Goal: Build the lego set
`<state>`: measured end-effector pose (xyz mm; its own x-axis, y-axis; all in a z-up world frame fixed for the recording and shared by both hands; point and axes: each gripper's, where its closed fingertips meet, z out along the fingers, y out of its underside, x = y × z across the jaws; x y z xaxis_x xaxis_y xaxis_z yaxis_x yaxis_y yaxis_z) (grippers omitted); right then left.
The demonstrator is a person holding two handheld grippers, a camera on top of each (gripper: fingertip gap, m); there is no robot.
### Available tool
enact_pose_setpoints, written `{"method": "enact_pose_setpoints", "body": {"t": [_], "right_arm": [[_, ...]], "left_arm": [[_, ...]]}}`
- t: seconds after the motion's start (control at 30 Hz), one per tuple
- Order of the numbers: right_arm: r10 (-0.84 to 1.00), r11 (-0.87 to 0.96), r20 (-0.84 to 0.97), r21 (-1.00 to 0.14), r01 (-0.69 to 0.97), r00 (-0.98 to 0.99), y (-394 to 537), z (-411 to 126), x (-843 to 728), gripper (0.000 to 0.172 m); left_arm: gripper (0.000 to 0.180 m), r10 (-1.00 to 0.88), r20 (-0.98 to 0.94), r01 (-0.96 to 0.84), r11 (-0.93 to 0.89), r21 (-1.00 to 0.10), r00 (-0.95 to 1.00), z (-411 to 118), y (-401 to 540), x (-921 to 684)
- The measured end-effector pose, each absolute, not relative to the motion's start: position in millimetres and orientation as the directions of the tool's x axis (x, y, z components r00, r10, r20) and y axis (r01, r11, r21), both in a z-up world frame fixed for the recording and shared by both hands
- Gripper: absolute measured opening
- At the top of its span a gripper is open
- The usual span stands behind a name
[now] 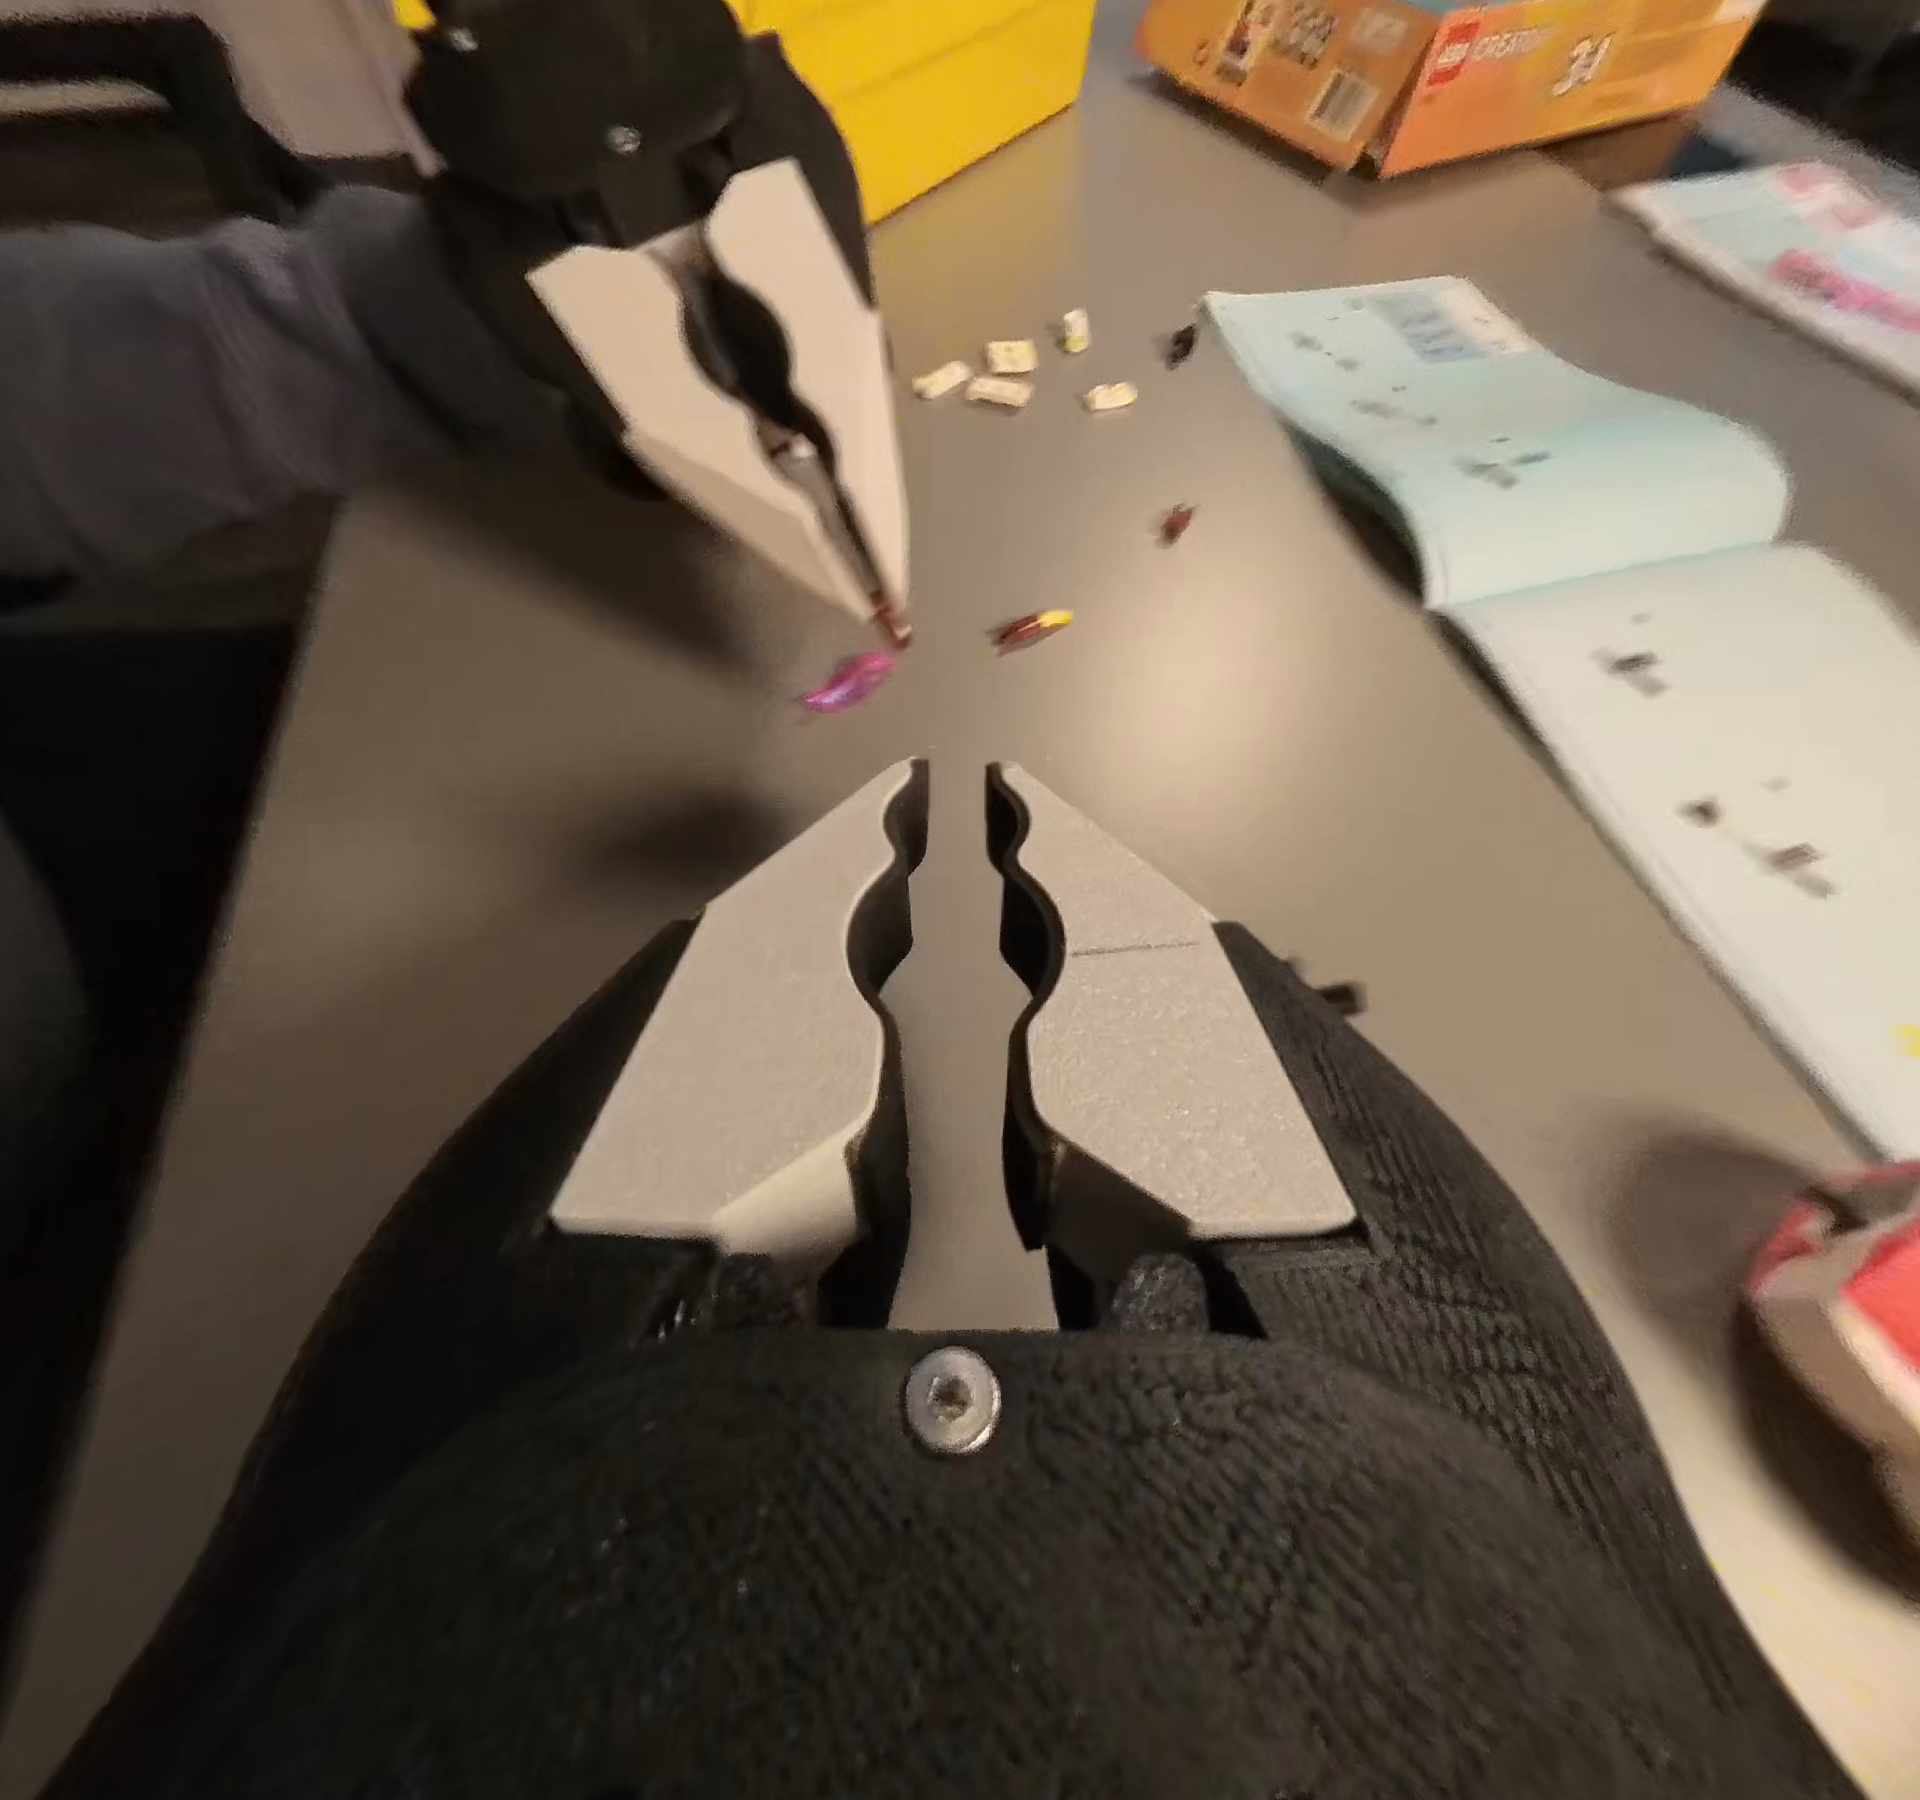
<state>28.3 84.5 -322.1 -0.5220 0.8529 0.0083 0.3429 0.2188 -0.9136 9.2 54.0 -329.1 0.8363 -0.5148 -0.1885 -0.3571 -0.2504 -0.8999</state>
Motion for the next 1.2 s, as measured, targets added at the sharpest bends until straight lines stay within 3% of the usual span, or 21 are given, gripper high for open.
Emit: {"method": "enact_pose_setpoints", "body": {"t": [0.1, 0.3, 0.63, 0.83, 1.03, 1.2], "right_arm": [[0.848, 0.186, -0.112, -0.853, 0.489, -0.518, 72.0, -342.0, 62.2, 0.012], [0.909, 0.128, -0.157, -0.776, 0.617, -0.386, 43.2, -366.0, 101.2, 0.009], [0.998, -0.044, -0.069, -0.745, 0.665, -0.012, 52.8, -370.3, 84.9, 0.006], [0.993, -0.104, -0.045, -0.749, 0.655, 0.105, 54.7, -370.4, 81.4, 0.007], [0.989, -0.019, 0.085, -0.739, 0.673, 0.121, 58.2, -371.0, 81.4, 0.000], [0.983, 0.170, 0.173, -0.740, 0.650, -0.061, 58.0, -369.9, 77.3, 0.000]], "left_arm": [[0.002, -0.504, -0.200, -0.344, -0.210, -0.915, 0.840, -322.4, 51.2, 9.3], [0.002, -0.512, -0.186, -0.321, -0.189, -0.928, 0.838, -317.6, 50.1, 11.6], [0.002, -0.552, -0.186, -0.327, -0.168, -0.930, 0.813, -316.4, 49.2, 26.9], [0.002, -0.576, -0.178, -0.328, -0.168, -0.929, 0.798, -316.5, 47.1, 32.3], [0.002, -0.593, -0.214, -0.371, -0.156, -0.915, 0.777, -319.6, 43.4, 37.6], [0.002, -0.671, -0.187, -0.392, -0.167, -0.905, 0.718, -325.2, 33.2, 41.8]]}}
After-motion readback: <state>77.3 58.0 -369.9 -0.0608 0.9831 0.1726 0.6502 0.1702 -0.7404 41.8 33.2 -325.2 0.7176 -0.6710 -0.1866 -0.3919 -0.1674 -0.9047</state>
